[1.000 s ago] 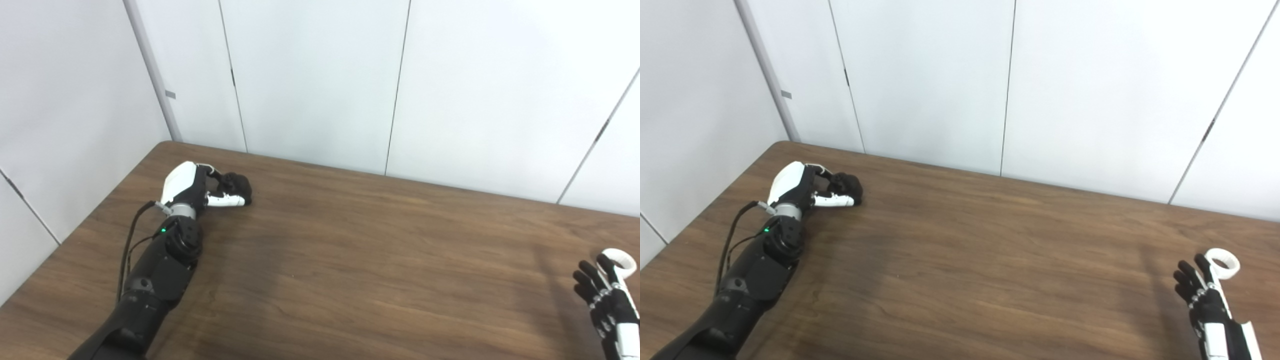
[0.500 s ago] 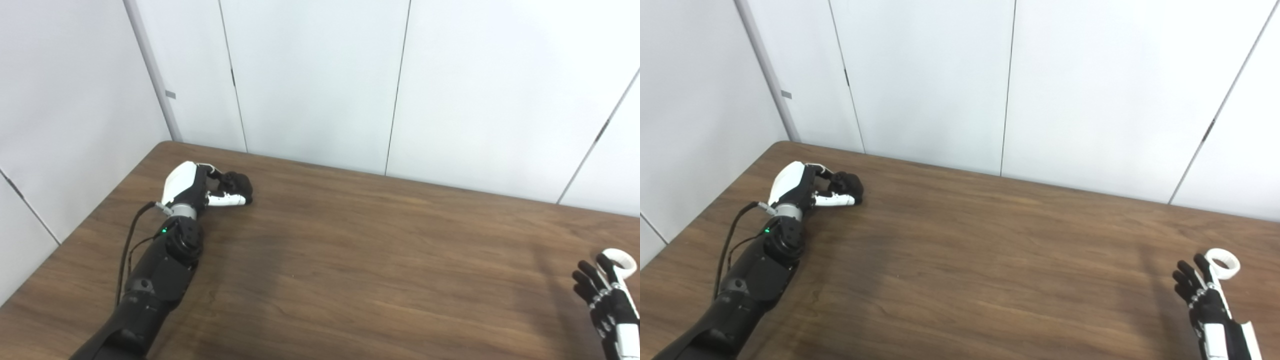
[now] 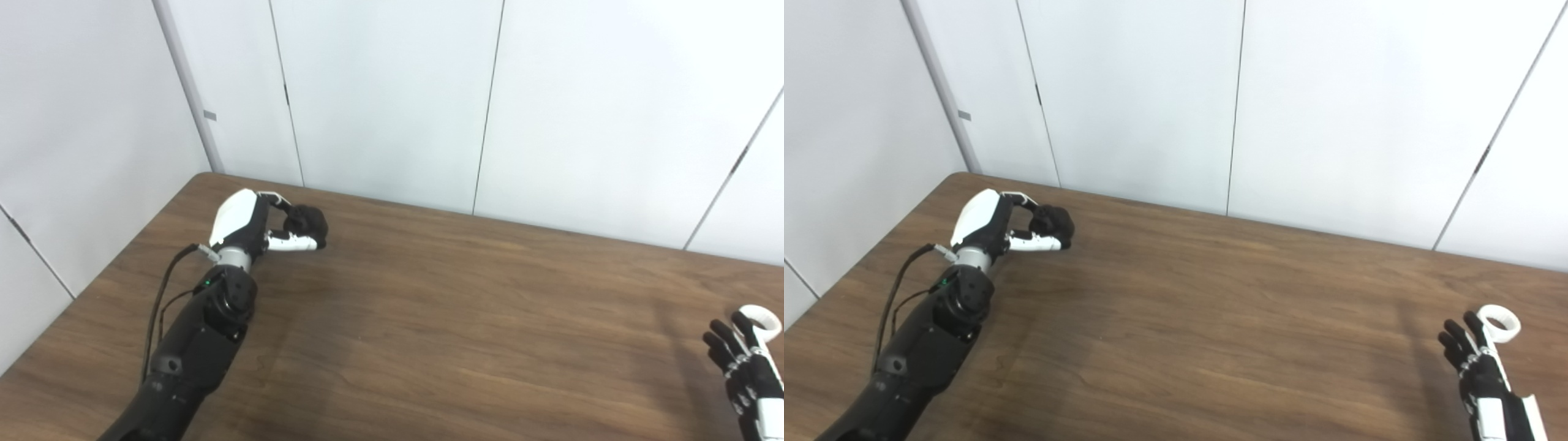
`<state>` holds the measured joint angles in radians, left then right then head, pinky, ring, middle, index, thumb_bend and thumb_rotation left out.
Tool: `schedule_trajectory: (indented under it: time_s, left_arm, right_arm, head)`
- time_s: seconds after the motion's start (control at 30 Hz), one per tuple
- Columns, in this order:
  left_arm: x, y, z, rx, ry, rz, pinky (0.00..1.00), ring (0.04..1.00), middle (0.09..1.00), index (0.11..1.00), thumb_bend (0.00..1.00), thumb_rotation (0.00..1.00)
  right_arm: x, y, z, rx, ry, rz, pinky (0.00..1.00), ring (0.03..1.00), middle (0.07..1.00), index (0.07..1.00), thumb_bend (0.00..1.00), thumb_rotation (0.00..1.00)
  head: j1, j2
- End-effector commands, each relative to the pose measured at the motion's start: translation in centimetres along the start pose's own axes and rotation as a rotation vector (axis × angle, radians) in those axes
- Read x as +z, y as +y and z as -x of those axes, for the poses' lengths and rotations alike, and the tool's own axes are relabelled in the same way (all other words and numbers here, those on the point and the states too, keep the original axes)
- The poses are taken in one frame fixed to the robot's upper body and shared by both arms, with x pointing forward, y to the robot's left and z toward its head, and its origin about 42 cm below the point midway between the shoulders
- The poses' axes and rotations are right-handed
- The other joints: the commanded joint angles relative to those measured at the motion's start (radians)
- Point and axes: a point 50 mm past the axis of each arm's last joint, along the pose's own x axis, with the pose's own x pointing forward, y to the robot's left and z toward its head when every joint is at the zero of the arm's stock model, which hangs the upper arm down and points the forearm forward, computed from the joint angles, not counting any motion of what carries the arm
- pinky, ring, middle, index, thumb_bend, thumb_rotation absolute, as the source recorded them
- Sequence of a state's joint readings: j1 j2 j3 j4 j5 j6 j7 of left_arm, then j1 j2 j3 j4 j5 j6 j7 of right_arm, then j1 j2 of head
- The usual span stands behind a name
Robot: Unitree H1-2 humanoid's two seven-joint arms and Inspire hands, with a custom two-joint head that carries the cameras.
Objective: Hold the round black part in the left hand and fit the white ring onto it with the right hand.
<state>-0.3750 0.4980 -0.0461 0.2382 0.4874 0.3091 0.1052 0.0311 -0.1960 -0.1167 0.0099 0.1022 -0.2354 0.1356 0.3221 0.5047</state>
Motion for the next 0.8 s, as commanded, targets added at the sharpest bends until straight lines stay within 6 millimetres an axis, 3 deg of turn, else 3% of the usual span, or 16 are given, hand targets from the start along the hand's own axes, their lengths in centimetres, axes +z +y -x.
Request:
schedule_trajectory:
  time_s: [0.0, 0.37, 0.47, 0.77]
  left_arm:
    - [2.3, 2.4, -0.6, 0.071, -0.070, -0.008, 0.98, 0.915, 0.771, 0.485, 0.52, 0.05]
    - [5.5, 0.9, 2.8, 0.008, -0.179, 0.020, 0.96, 0.886, 0.763, 0.485, 0.52, 0.05]
    - [6.3, 0.0, 3.8, -0.007, -0.195, 0.058, 0.93, 0.877, 0.756, 0.485, 0.52, 0.05]
    - [8.2, -3.6, 7.6, -0.022, -0.290, -0.005, 1.00, 0.848, 0.742, 0.484, 0.52, 0.05]
  right_arm:
    - [-4.3, 1.2, 4.6, -0.016, 0.193, -0.054, 0.94, 0.910, 0.921, 0.959, 0.60, 1.00]
    - [-4.4, 1.2, 4.5, -0.005, 0.193, -0.056, 0.93, 0.909, 0.924, 0.961, 0.60, 0.99]
    - [-4.5, 1.1, 4.5, -0.005, 0.195, -0.058, 0.92, 0.907, 0.923, 0.961, 0.60, 0.99]
    - [-4.6, 1.1, 4.4, -0.001, 0.198, -0.048, 0.92, 0.904, 0.921, 0.957, 0.61, 0.98]
  head:
    - [0.001, 0.001]
    - [0.002, 0.000]
    - [0.002, -0.001]
    - [0.000, -0.002]
